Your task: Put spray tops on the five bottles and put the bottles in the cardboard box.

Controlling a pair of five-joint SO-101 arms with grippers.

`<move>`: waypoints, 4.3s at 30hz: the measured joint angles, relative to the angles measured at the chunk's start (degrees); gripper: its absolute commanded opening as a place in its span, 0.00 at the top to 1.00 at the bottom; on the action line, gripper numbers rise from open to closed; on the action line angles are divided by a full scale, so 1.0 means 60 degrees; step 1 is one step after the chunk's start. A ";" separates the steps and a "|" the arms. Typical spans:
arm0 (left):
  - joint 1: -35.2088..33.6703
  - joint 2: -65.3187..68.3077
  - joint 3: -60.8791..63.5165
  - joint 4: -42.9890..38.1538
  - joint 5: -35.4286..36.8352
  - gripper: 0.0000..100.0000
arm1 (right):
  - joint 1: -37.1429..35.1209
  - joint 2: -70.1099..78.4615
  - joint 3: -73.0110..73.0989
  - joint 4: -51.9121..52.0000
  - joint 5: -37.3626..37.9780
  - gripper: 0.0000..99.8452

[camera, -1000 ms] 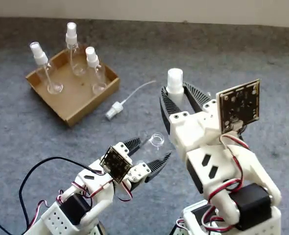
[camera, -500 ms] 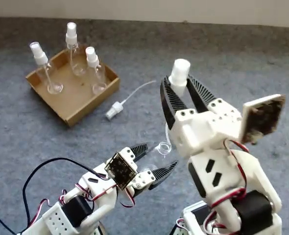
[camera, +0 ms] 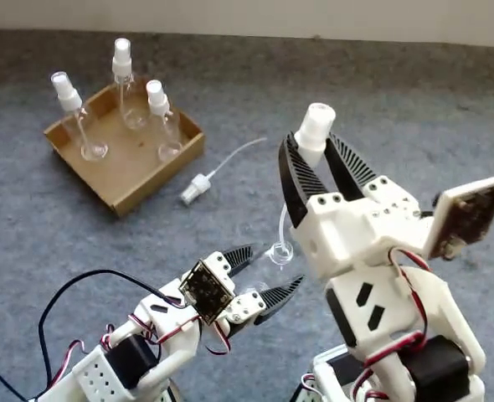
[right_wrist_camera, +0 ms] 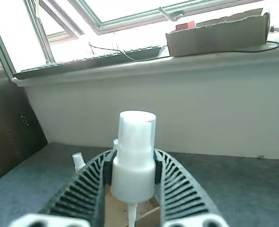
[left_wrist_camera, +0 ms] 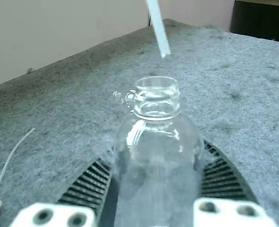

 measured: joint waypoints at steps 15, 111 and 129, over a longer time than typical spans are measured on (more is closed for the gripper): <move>0.0000 0.0000 0.0000 0.0000 0.0000 0.94 | 0.0000 0.0059 0.1626 0.0000 0.0000 0.99; -0.4293 0.0088 -0.2432 0.0645 -0.0864 0.94 | 0.0000 -0.6081 0.9319 -0.0322 0.2315 0.99; -0.4220 0.6183 -0.4557 -0.2447 -0.0469 0.94 | -0.1538 -0.6110 1.1385 -0.2256 0.2344 0.99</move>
